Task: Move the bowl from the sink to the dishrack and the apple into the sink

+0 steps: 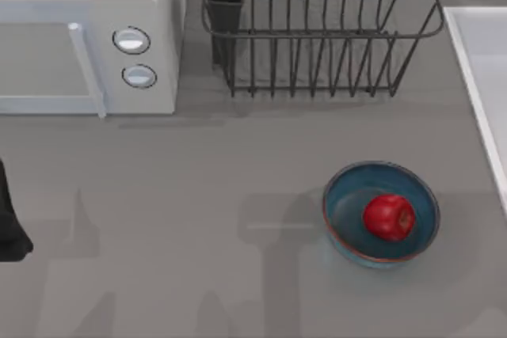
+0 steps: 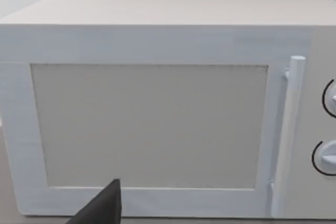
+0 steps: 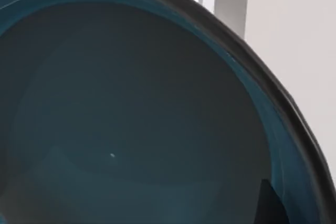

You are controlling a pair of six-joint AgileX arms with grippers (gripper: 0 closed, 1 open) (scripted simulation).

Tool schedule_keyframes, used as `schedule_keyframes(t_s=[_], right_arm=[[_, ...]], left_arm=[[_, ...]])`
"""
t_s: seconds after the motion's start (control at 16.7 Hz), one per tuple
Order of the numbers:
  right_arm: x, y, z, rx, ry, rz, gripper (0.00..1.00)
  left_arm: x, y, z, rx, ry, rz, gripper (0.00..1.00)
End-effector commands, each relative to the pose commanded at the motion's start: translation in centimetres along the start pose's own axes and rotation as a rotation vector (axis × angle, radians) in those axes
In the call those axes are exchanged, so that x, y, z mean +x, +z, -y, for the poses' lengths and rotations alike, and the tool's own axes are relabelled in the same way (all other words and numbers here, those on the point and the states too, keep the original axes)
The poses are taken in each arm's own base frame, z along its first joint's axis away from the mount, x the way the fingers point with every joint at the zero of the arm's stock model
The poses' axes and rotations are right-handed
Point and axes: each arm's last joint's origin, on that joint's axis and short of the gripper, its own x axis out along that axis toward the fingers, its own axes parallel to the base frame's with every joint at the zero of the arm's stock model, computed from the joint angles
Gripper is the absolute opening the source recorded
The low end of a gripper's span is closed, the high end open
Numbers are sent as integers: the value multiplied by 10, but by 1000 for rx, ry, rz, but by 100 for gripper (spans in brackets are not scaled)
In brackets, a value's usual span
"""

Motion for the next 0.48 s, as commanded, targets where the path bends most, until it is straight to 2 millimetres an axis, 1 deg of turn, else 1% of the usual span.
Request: schedule_keyframes(t_s=[0.12,0.24,0.36,0.48], right_arm=[[-4,37,-31,-32,-96,133,0],[-14,72,-71,-46,-170,300,0],[-31,100,-120,-35,-208,490,0],[-54,118,-172,1,-205,686,0]], left_arm=[[0,0,0,0,0,0,100],[0,0,0,0,0,0,100],[0,0,0,0,0,0,100],[0,0,0,0,0,0,100]])
